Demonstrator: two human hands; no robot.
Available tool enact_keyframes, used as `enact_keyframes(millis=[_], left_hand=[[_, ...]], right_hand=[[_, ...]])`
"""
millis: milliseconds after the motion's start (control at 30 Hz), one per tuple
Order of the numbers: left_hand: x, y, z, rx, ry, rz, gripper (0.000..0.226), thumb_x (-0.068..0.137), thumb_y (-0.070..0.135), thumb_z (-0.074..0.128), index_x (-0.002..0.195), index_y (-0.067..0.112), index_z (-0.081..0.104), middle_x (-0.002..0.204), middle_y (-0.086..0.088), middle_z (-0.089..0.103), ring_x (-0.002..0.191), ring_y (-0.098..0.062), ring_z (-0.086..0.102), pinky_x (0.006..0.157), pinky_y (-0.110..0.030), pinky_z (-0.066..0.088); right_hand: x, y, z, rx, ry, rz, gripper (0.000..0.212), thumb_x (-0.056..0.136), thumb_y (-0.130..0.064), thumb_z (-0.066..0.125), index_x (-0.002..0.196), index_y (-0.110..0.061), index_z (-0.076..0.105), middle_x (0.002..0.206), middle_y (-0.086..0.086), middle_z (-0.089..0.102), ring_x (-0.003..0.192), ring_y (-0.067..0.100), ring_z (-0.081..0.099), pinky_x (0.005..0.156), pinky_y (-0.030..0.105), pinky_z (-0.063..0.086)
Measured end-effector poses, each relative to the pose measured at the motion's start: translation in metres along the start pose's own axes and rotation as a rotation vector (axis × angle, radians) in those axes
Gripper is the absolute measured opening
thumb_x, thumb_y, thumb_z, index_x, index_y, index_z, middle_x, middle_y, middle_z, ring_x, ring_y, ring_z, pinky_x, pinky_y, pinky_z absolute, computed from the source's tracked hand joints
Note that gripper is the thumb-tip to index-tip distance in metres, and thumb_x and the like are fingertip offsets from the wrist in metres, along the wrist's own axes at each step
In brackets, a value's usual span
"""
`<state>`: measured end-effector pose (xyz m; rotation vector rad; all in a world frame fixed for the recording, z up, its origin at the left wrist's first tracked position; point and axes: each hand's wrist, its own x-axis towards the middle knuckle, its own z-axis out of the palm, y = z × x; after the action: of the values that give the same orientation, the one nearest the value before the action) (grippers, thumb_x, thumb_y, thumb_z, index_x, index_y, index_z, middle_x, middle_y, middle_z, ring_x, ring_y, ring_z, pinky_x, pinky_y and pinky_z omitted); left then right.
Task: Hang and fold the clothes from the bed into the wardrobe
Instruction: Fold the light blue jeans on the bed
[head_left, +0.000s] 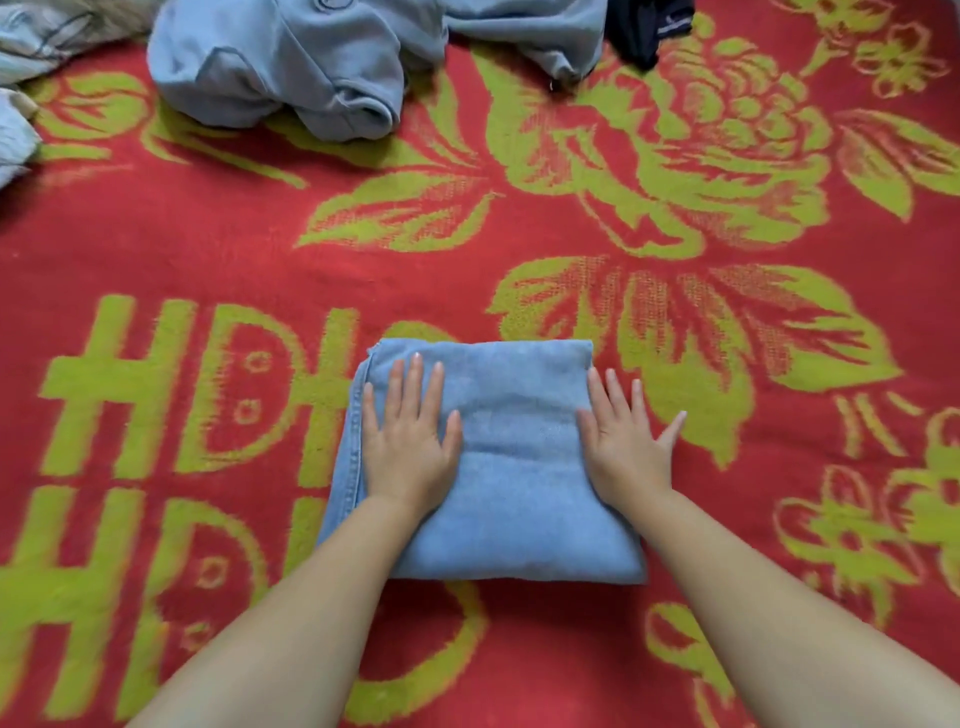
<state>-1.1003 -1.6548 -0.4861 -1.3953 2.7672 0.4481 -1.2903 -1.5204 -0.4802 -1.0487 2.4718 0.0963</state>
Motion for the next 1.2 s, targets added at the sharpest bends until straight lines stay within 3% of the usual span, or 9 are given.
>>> enact_keyframes(millis=[167, 233, 333, 433, 500, 700, 833, 1033, 1200], left_hand=[[-0.007, -0.023, -0.011, 0.026, -0.039, -0.111, 0.070, 0.090, 0.049, 0.005, 0.151, 0.018, 0.023, 0.159, -0.001, 0.014, 0.148, -0.020, 0.009, 0.114, -0.053, -0.008], [-0.017, -0.044, -0.015, 0.029, -0.053, -0.086, 0.071, 0.090, 0.049, 0.006, 0.151, 0.017, 0.020, 0.159, 0.003, 0.005, 0.147, -0.017, 0.003, 0.115, -0.054, 0.000], [-0.031, -0.057, -0.010, -0.084, -0.154, -0.022, 0.073, 0.088, 0.054, 0.005, 0.153, 0.020, 0.005, 0.155, 0.009, -0.015, 0.143, -0.011, -0.015, 0.120, -0.045, 0.002], [-0.021, -0.055, -0.002, -0.040, -0.225, -0.038, 0.065, 0.095, 0.052, 0.012, 0.151, 0.024, -0.008, 0.154, 0.009, -0.025, 0.143, -0.014, -0.022, 0.119, -0.048, -0.003], [-0.019, -0.053, -0.008, 0.064, -0.213, -0.043, 0.063, 0.099, 0.048, 0.016, 0.150, 0.024, -0.012, 0.153, 0.006, -0.028, 0.144, -0.017, -0.022, 0.116, -0.055, -0.008], [-0.110, -0.042, -0.019, 0.124, -0.082, 0.502, 0.094, 0.073, 0.055, 0.059, 0.149, 0.014, 0.023, 0.153, -0.021, 0.027, 0.146, -0.028, 0.014, 0.107, -0.064, 0.019], [-0.118, -0.032, -0.009, 0.242, -0.164, 0.405, 0.091, 0.058, 0.028, 0.068, 0.142, 0.022, 0.034, 0.144, -0.014, 0.046, 0.133, -0.035, 0.042, 0.098, -0.068, 0.034], [-0.081, -0.025, -0.028, 0.274, -0.136, 0.374, 0.059, 0.071, 0.006, 0.056, 0.129, 0.014, 0.060, 0.132, -0.015, 0.058, 0.115, -0.040, 0.059, 0.084, -0.060, 0.050], [-0.076, -0.020, -0.077, 0.264, -0.178, 0.278, 0.062, 0.096, 0.005, 0.030, 0.153, 0.019, 0.008, 0.159, -0.003, 0.017, 0.142, -0.025, 0.024, 0.112, -0.045, 0.026]], right_hand=[[-0.016, 0.006, -0.016, -0.083, 0.121, -0.042, 0.057, 0.100, -0.045, 0.010, 0.153, -0.026, -0.001, 0.161, -0.005, -0.008, 0.145, 0.012, -0.019, 0.109, 0.066, -0.012], [-0.032, -0.020, -0.021, -0.069, 0.236, -0.157, 0.057, 0.098, -0.040, 0.019, 0.152, -0.018, 0.019, 0.160, 0.003, 0.013, 0.146, 0.018, 0.000, 0.107, 0.069, -0.003], [-0.062, -0.056, 0.005, -0.092, 0.128, -0.301, 0.058, 0.092, -0.040, 0.026, 0.145, -0.018, 0.039, 0.154, 0.005, 0.032, 0.142, 0.029, 0.027, 0.101, 0.072, 0.011], [-0.059, -0.057, 0.030, -0.079, 0.034, -0.226, 0.058, 0.096, -0.048, 0.007, 0.150, -0.030, -0.005, 0.157, -0.009, -0.016, 0.143, 0.021, -0.022, 0.109, 0.061, -0.017], [-0.053, -0.050, 0.028, -0.056, 0.013, -0.263, 0.058, 0.099, -0.050, 0.014, 0.144, -0.033, -0.019, 0.154, -0.010, -0.026, 0.140, 0.018, -0.030, 0.108, 0.058, -0.021], [-0.129, -0.027, 0.021, -0.187, 0.010, -0.670, 0.098, 0.068, -0.051, 0.064, 0.152, -0.029, 0.018, 0.159, 0.009, 0.018, 0.147, 0.032, 0.007, 0.102, 0.077, 0.014], [-0.116, -0.036, 0.029, -0.275, 0.006, -0.395, 0.116, 0.040, -0.032, 0.090, 0.144, -0.025, 0.038, 0.147, 0.010, 0.044, 0.135, 0.042, 0.037, 0.090, 0.078, 0.029], [-0.094, -0.049, 0.009, -0.196, -0.078, -0.325, 0.070, 0.096, -0.017, 0.047, 0.153, -0.030, 0.010, 0.161, -0.005, 0.012, 0.146, 0.035, 0.015, 0.111, 0.051, 0.026], [-0.102, -0.066, -0.061, -0.140, 0.007, -0.450, 0.068, 0.094, 0.001, 0.039, 0.152, -0.027, 0.019, 0.156, -0.009, 0.027, 0.141, 0.022, 0.031, 0.102, 0.034, 0.040]])
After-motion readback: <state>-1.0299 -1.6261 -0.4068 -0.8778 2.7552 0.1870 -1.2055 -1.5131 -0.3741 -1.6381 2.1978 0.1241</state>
